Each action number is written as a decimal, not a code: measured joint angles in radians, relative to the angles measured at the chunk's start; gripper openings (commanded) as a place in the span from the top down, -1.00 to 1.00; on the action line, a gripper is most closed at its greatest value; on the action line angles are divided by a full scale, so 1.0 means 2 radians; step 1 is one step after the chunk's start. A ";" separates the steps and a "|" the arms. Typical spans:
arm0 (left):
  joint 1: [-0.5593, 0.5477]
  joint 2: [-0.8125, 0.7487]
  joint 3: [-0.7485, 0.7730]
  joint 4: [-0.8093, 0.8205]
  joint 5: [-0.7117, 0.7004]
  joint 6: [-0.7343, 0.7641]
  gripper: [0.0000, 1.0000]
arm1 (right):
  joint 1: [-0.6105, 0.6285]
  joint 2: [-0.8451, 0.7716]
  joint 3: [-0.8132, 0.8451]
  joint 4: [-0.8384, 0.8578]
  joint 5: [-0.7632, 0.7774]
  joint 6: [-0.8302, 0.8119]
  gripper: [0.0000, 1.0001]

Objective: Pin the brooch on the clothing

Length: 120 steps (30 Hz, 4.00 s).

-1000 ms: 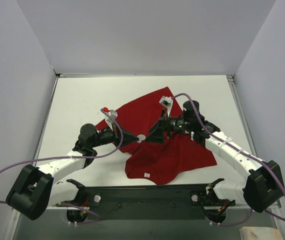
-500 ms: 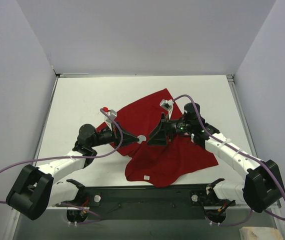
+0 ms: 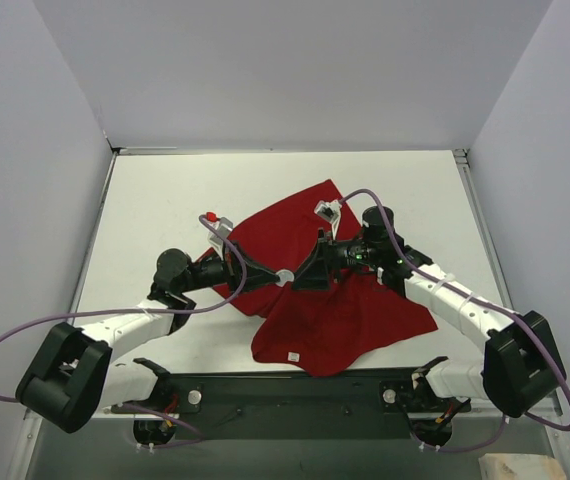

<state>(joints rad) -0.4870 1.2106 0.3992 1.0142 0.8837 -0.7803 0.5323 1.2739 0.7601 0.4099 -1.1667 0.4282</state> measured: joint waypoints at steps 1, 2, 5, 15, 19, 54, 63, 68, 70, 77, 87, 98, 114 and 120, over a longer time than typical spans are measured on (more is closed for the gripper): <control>0.000 0.001 0.000 0.002 0.001 -0.002 1.00 | 0.001 0.000 0.000 0.001 0.000 0.001 -0.08; 0.000 0.002 0.001 0.006 0.002 -0.004 1.00 | 0.002 0.001 0.000 0.003 0.000 0.003 -0.06; 0.000 0.006 0.001 0.016 0.004 -0.010 1.00 | 0.008 0.002 0.000 0.011 0.001 0.008 0.02; 0.001 0.015 0.004 0.043 0.008 -0.028 1.00 | 0.019 0.010 0.000 0.027 0.004 0.015 0.27; 0.002 0.017 0.004 0.053 0.009 -0.036 1.00 | 0.019 0.010 0.000 0.029 0.005 0.018 0.38; 0.013 0.031 0.051 -0.006 0.060 -0.017 1.00 | 0.028 0.034 0.030 -0.017 0.010 -0.005 0.86; 0.011 -0.008 0.090 -0.168 0.043 0.080 1.00 | 0.030 0.050 0.064 -0.071 0.027 -0.024 1.00; -0.002 -0.026 0.118 -0.269 0.012 0.146 1.00 | 0.030 0.052 0.074 -0.097 0.043 -0.032 1.00; -0.010 -0.034 0.129 -0.310 -0.007 0.173 1.00 | 0.030 0.053 0.078 -0.108 0.048 -0.033 1.00; -0.052 -0.053 0.169 -0.431 -0.094 0.257 1.00 | 0.031 0.055 0.092 -0.153 0.071 -0.041 1.00; -0.094 -0.086 0.187 -0.510 -0.199 0.317 1.00 | 0.041 0.055 0.104 -0.173 0.106 -0.033 1.00; -0.130 -0.115 0.195 -0.539 -0.270 0.356 1.00 | 0.043 0.055 0.117 -0.181 0.110 -0.008 1.00; -0.162 -0.193 0.139 -0.491 -0.329 0.370 1.00 | 0.045 0.062 0.124 -0.152 0.077 0.034 1.00; -0.168 -0.211 0.121 -0.475 -0.341 0.375 1.00 | 0.045 0.066 0.124 -0.143 0.070 0.047 1.00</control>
<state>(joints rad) -0.8238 0.7879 0.6415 0.0643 0.2012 -0.0299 0.6220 1.4059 1.0084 0.1230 -1.0271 0.5232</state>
